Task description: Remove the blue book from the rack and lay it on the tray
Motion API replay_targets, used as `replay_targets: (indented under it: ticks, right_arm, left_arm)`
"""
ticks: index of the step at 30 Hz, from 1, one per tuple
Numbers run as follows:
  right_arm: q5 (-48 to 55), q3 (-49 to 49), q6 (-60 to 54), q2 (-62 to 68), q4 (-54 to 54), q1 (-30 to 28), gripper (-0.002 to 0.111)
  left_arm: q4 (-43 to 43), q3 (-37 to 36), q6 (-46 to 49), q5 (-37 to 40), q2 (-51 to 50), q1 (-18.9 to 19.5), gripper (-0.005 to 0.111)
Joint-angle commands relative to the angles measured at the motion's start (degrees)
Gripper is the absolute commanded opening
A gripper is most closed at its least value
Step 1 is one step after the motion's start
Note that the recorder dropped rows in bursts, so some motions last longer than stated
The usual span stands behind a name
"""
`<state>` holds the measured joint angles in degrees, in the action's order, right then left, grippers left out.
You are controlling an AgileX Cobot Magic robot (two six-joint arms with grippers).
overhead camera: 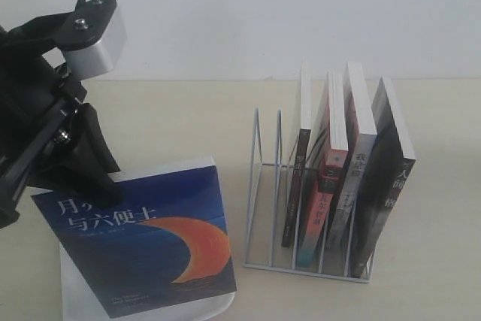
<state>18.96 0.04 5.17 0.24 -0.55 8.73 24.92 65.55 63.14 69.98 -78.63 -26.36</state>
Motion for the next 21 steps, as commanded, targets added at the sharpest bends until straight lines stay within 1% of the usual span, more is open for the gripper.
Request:
replay_targets:
  ticks: [1, 10, 16, 21]
  right_arm:
    - [-0.46, -0.04, 0.04, -0.24, -0.21, -0.15, 0.000]
    - [-0.46, -0.04, 0.04, -0.24, -0.21, -0.15, 0.000]
    - [-0.46, -0.04, 0.04, -0.24, -0.21, -0.15, 0.000]
    - [-0.46, -0.04, 0.04, -0.24, -0.21, -0.15, 0.000]
  left_arm:
    - [1.19, 0.51, -3.12, -0.02, 0.26, 0.12, 0.004]
    - [0.66, 0.51, -6.68, -0.02, 0.26, 0.12, 0.004]
    - [1.29, 0.51, -8.62, -0.02, 0.26, 1.23, 0.004]
    - [1.28, 0.41, -11.48, -0.02, 0.26, 1.23, 0.004]
